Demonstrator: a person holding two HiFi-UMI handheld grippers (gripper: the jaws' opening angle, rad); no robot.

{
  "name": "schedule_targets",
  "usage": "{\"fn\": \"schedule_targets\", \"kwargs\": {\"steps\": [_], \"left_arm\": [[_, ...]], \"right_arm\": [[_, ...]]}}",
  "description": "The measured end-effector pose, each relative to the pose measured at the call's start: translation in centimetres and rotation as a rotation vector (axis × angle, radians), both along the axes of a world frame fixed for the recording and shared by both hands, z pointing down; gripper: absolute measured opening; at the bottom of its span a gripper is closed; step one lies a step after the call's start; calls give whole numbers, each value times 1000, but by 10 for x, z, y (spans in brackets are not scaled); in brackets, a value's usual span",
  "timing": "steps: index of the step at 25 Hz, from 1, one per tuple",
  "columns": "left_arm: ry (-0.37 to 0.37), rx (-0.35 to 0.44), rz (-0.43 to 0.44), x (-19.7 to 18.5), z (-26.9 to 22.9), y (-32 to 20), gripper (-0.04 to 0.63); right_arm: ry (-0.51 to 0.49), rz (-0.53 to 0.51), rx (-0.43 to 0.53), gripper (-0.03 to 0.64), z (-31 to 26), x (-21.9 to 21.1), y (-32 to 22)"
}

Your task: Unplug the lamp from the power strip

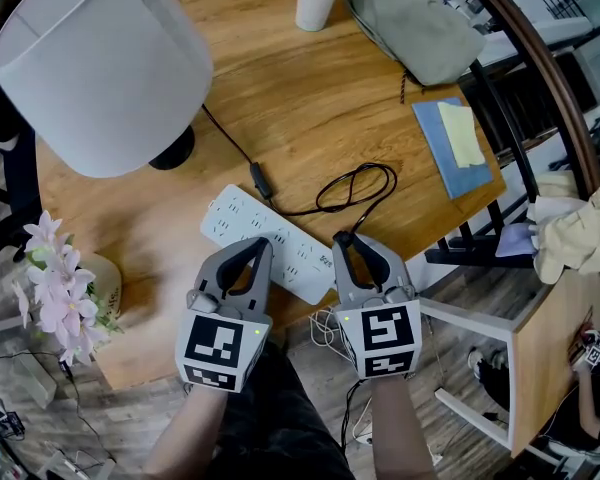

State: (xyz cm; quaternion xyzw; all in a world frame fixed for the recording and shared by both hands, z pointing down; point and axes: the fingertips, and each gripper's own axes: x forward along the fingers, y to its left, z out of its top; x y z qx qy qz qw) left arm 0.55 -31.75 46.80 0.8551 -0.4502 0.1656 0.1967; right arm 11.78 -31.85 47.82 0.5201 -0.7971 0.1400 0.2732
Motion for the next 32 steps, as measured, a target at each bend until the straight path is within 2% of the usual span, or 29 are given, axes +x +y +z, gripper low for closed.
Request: {"fn": "schedule_targets", "kwargs": {"steps": [4, 10, 20, 21, 22, 24, 32], "left_arm": [[14, 7, 5, 1, -3, 1, -5], [32, 9, 18, 4, -6, 5, -5], [38, 67, -5, -5, -24, 4, -5], [37, 73, -11, -7, -26, 4, -5], [35, 78, -16, -10, -28, 5, -5], [34, 97, -22, -13, -34, 5, -5], [41, 198, -46, -24, -71, 9, -5]], "right_arm": [[13, 50, 16, 75, -3, 7, 0], [0, 104, 58, 112, -14, 16, -1], [-70, 33, 169, 107, -45, -7, 7], [-70, 32, 183, 91, -48, -8, 9], [-68, 34, 196, 41, -52, -9, 10], [-73, 36, 220, 8, -59, -10, 13], [-124, 11, 302, 8, -91, -18, 26]]}}
